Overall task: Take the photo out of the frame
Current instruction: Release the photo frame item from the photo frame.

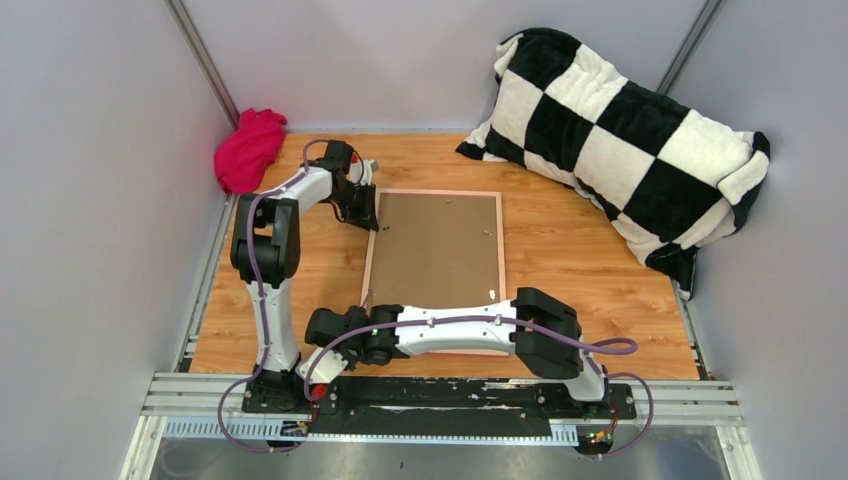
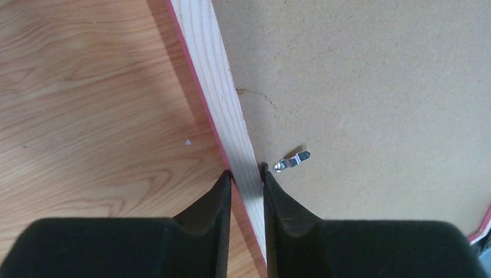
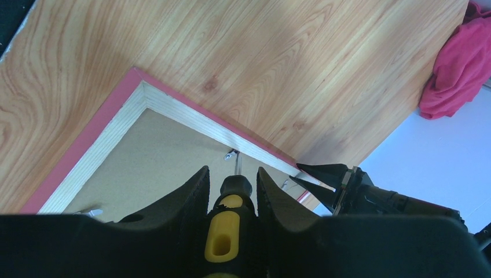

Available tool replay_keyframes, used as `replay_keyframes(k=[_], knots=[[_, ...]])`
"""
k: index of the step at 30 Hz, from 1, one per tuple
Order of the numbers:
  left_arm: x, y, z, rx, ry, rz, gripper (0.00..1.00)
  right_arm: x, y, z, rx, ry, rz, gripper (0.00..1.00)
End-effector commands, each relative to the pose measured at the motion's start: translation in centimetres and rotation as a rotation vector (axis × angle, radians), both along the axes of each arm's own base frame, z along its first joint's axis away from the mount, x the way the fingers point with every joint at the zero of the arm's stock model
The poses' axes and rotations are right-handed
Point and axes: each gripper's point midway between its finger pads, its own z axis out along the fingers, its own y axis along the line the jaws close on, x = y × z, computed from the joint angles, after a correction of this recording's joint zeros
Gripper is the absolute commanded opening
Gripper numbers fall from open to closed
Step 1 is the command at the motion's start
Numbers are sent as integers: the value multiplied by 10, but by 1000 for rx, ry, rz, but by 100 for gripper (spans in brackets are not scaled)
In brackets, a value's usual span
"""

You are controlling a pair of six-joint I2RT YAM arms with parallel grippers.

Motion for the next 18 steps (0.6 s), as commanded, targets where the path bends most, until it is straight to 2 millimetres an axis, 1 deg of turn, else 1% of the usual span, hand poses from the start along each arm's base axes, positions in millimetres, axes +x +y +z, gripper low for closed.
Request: replay_keyframes(k=[1,3,7,10,18], knots=[[-9,1,-25,31,48,-18,6,-5,-7,28,9,-9,-8,0],[-9,1,-26,33,48,-17,0,-6,-5,32,16,-12,-7,0],[-1,3,-25,46,30,-16,0,-9,-4,36,16,-11,-7,0],[15,4,-21,62,-4,-16,0,-9,-2,35,13,-18,-9,0],[41,-4,-30,43,-4,-5,0,-12,-5,31,-1,-20,-11,0]])
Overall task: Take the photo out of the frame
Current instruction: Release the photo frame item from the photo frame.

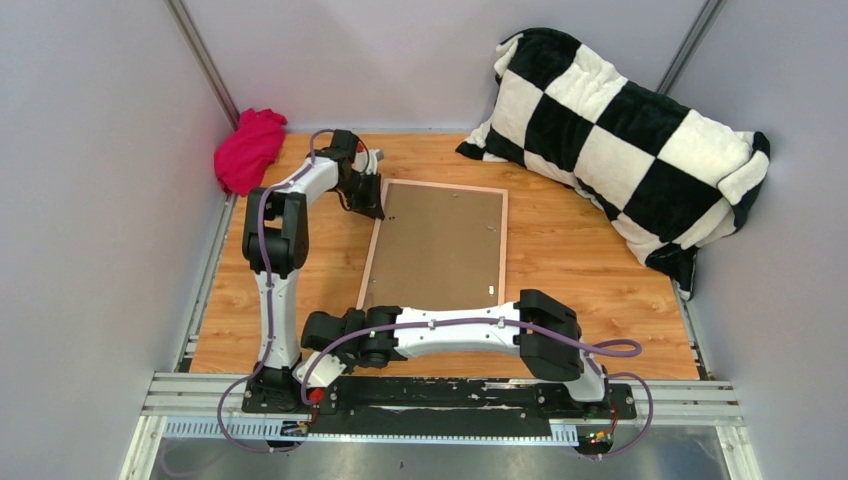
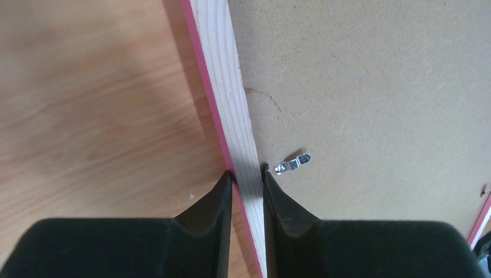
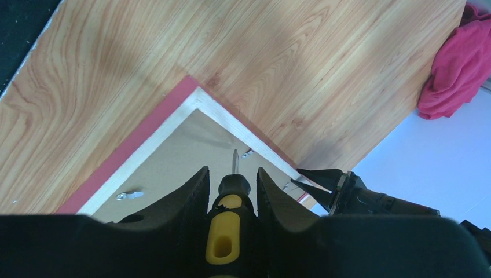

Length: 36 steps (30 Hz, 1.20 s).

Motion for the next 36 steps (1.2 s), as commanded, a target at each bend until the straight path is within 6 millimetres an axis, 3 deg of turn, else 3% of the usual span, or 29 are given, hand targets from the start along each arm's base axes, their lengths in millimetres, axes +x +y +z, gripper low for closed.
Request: replay_keyframes(k=[1,9,18,24,30,36], knots=[[13,3,-31,44,11,0,0,-2,-5,17,10,-24,-14,0],[17,-2,-36,22,11,-27,0,5,-9,5,-27,-28,4,0],[11,-8,-43,-19,9,-48,0,18,5,-7,-41,-115,44,0],[11,-9,-41,-51,-12,-60,0,24,-1,-24,-80,-147,59,0],[12,-6,-45,-121,21,-33,0,28,-8,-20,-72,-144,43,0],[12,-7,-46,-129,22,-23,0,31,-6,-31,-61,-126,36,0]])
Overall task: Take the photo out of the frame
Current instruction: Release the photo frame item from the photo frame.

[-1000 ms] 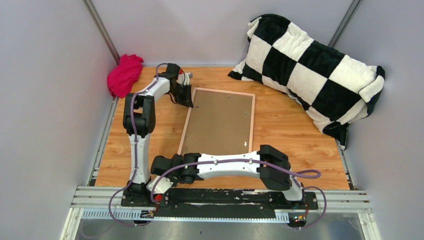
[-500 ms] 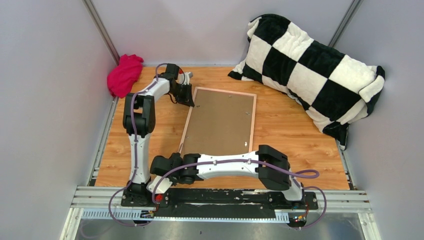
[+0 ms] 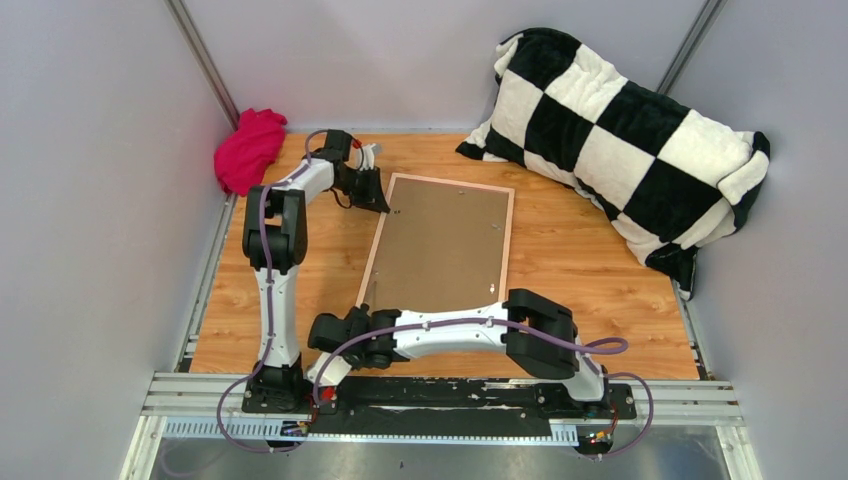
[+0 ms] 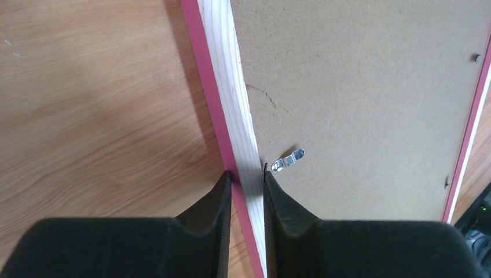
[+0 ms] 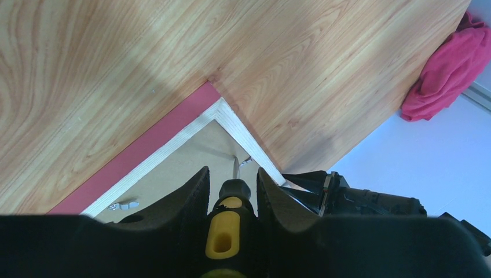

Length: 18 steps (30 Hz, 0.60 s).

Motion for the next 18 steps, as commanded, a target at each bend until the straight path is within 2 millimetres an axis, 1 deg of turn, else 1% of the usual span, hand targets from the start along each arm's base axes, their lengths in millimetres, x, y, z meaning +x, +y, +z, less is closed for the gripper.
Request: replay_keyframes(k=[1,7,14,18], knots=[[-13,8,-47,45,78,4,0,9,-1,-6,1,-13,-16,0],[-13,8,-48,45,85,5,0,12,9,-9,9,-20,-9,0],[-13,8,-49,43,91,9,0,18,10,-14,13,-20,-7,0],[-13,7,-49,40,91,10,0,18,17,-7,46,-9,-13,0]])
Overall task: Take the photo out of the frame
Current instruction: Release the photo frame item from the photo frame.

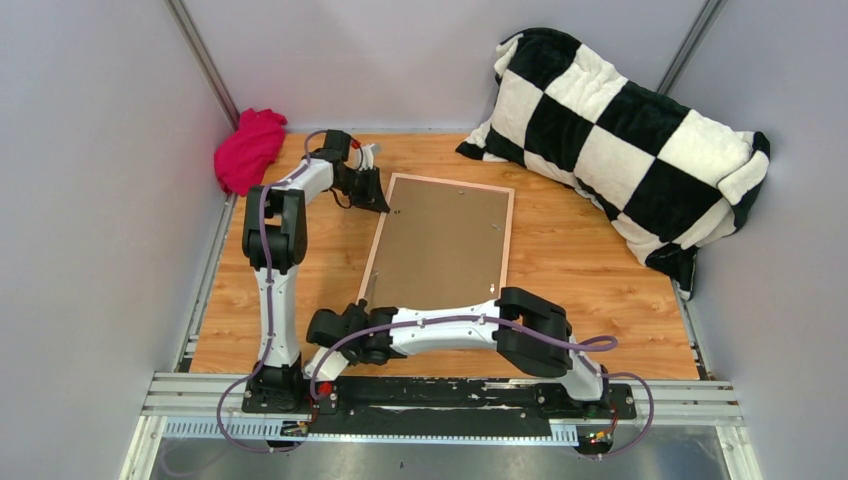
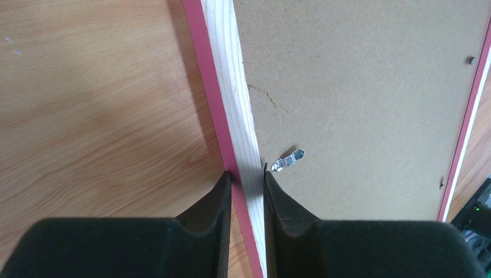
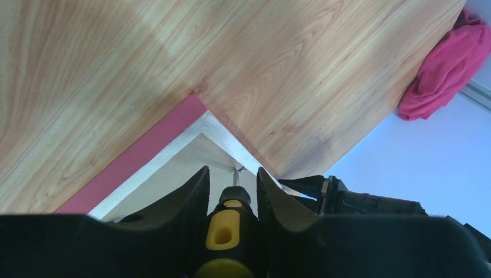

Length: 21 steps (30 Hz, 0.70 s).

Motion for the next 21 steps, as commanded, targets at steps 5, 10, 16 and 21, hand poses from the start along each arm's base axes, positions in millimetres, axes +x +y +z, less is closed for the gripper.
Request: replay_keyframes(k=[5,10,16,21], knots=[[-13,7,-50,54,84,-1,0,8,16,14,58,6,-10,0],[-13,7,-50,54,83,-1,0,9,18,13,60,10,-5,0],[-13,7,-50,52,85,-2,0,13,12,2,37,20,-18,0],[-13,7,-50,52,84,-2,0,13,10,2,40,24,-23,0]])
